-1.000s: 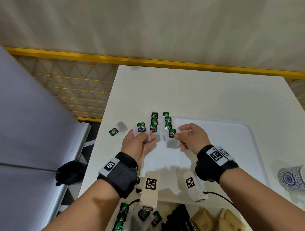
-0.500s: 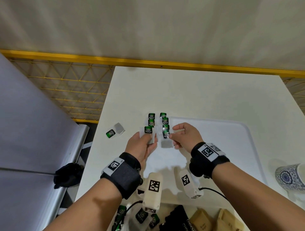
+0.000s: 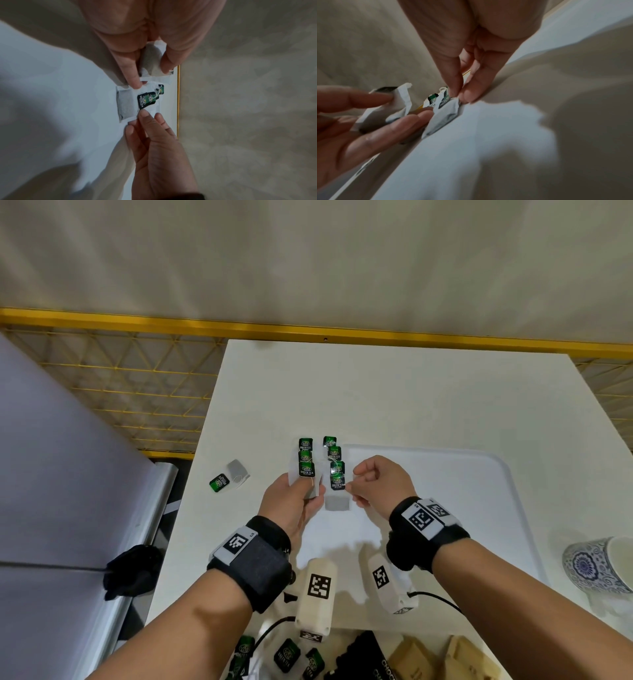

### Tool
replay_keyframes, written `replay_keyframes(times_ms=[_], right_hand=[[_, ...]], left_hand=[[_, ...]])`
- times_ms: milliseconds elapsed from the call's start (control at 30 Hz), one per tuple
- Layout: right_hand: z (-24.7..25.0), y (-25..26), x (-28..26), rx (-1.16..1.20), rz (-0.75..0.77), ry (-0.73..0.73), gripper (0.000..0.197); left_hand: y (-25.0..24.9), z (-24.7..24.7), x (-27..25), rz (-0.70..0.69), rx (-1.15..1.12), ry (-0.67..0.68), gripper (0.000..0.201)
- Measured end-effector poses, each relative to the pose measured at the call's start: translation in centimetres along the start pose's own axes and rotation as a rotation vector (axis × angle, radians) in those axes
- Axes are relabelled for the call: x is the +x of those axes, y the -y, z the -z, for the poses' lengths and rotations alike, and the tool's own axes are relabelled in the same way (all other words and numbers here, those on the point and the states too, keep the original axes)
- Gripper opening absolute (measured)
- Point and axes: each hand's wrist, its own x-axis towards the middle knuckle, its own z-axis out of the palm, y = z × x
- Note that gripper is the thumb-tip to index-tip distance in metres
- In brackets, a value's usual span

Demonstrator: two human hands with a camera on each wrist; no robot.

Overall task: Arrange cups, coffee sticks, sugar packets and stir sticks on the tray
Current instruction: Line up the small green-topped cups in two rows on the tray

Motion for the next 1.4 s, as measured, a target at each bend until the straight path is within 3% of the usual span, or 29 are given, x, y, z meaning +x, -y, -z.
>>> replay_keyframes(times_ms=[500, 633, 767, 833, 1000, 1233, 1400], right_hand=[[-0.2, 0.4, 0.4, 0.008, 0.004, -0.021, 0.018], [-0.4, 1.1, -0.6, 0.082, 0.090, -0.044, 0.008], [-1.7, 2.4, -1.8, 0.156, 0.123, 0.147, 0.003], [-2.4, 2.7, -2.1, 0.206, 0.092, 0.248, 0.010], [-3.0, 2.2, -2.0, 0.139, 0.058, 0.273, 0.010], [-3.0, 1.7, -2.3, -0.091, -0.024, 0.503, 0.005], [-4.0, 2.3, -1.7, -0.127, 0.045, 0.313, 0.003]], left_hand=[[-0.5, 0.0, -0.2, -0.023, -0.037, 0.000, 0.020], [-0.6, 0.7, -0.5, -0.041, -0.023, 0.009, 0.021], [-0.7, 1.1, -0.9, -0.046, 0.040, 0.022, 0.017], [-0.7, 1.2, -1.2, -0.042, 0.058, 0.010, 0.015], [-0.7, 2.6, -2.1, -0.102, 0.179, -0.003, 0.025], [-3.6, 8.0, -0.9, -0.240, 0.296, -0.247, 0.021], [-4.2, 8.8, -0.3, -0.197, 0.216, -0.280, 0.017]])
